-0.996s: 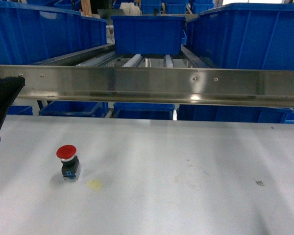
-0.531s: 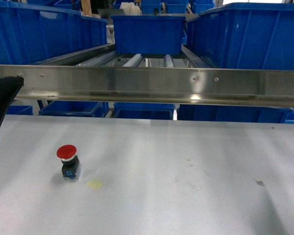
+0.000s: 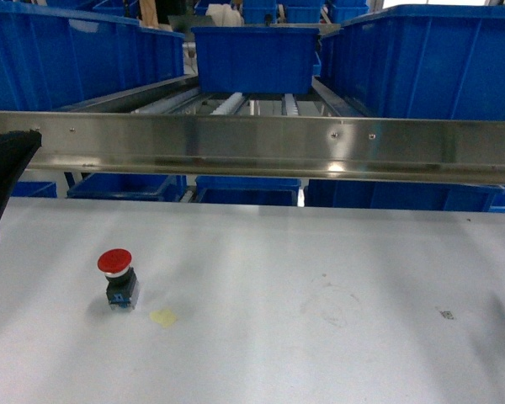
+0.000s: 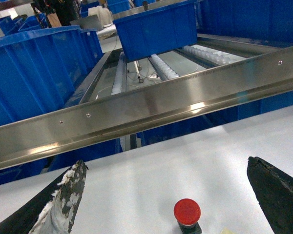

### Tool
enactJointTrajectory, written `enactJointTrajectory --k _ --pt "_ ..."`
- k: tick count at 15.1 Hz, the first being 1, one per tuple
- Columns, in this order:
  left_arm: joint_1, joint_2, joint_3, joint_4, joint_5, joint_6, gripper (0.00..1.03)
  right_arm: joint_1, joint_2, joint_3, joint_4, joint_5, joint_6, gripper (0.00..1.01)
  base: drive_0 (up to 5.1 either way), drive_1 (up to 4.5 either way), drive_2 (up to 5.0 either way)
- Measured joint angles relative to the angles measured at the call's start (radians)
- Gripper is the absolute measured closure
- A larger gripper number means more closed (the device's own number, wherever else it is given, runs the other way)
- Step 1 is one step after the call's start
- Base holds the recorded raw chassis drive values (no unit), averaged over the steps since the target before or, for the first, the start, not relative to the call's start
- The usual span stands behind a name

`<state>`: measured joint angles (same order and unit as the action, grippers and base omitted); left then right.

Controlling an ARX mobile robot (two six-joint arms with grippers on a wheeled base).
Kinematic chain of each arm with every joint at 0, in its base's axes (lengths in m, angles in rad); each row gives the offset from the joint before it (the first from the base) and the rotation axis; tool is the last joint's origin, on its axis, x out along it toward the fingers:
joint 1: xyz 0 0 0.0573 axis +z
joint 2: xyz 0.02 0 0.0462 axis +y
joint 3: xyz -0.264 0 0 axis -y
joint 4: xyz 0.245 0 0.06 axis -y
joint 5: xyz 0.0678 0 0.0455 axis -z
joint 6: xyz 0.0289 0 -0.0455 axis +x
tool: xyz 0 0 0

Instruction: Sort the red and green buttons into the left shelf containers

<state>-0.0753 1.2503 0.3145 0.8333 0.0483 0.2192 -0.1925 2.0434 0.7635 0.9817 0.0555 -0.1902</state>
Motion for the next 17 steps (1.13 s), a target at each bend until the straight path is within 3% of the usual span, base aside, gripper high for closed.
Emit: enactJointTrajectory --k 8,13,17 --pt "0.0 0.0 0.0 0.0 0.0 0.0 0.05 -0.032 0.057 0.018 -0.007 -0.019 0.0 0.03 0.0 0.0 0.0" --pt "0.0 0.0 0.0 -0.001 0.0 0.0 0.05 -0.008 0.064 0.007 -0.016 -0.074 0.004 0.03 0.0 0.0 0.0" --pt "0.0 0.0 0.0 -0.001 0.0 0.0 0.05 0.01 0.097 0.032 -0.036 -0.05 -0.005 0.03 0.0 0.0 0.0"
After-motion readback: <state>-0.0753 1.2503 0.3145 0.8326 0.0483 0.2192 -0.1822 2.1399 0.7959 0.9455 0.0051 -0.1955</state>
